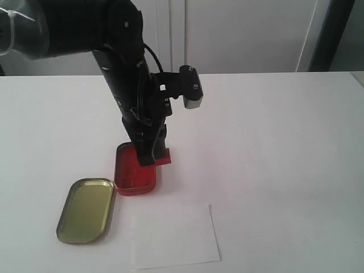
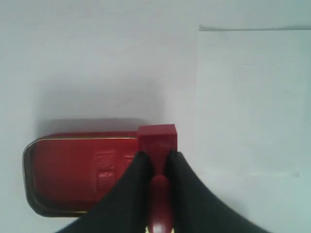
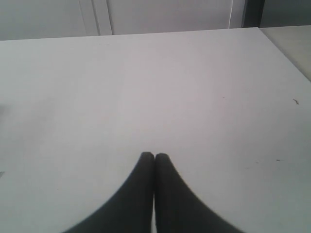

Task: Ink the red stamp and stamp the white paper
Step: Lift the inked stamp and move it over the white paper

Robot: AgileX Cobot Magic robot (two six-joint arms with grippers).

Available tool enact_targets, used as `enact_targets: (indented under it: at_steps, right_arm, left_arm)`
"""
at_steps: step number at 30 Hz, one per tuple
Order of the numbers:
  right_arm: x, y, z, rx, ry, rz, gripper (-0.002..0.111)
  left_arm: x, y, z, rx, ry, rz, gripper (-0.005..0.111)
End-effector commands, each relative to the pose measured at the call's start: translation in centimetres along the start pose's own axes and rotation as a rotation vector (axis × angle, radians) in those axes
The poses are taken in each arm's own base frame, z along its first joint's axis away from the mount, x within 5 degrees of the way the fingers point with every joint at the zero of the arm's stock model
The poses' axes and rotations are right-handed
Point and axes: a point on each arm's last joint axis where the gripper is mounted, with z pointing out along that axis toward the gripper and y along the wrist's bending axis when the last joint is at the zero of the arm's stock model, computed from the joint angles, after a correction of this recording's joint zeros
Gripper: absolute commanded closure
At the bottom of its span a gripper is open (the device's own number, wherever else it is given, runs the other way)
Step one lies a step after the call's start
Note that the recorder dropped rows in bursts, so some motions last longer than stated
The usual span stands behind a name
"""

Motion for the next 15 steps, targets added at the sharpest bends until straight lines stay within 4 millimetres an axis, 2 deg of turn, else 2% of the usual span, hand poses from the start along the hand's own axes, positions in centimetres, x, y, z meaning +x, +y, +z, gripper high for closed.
enact_targets:
  at_steps: [1,15]
  right_arm:
    - [-0.1,0.0,0.0,-0.002,-0.015,-0.002,0.108]
    - [-0.1,0.0,0.0,-0.003,-0.017,-0.002,0.108]
  left_arm:
    - [0.4,-1.7,-0.3,0.030,0.033,-0.003,0.107]
    - [2.9,-5.2,-0.1,0.058,0.064,-0.055,0.107]
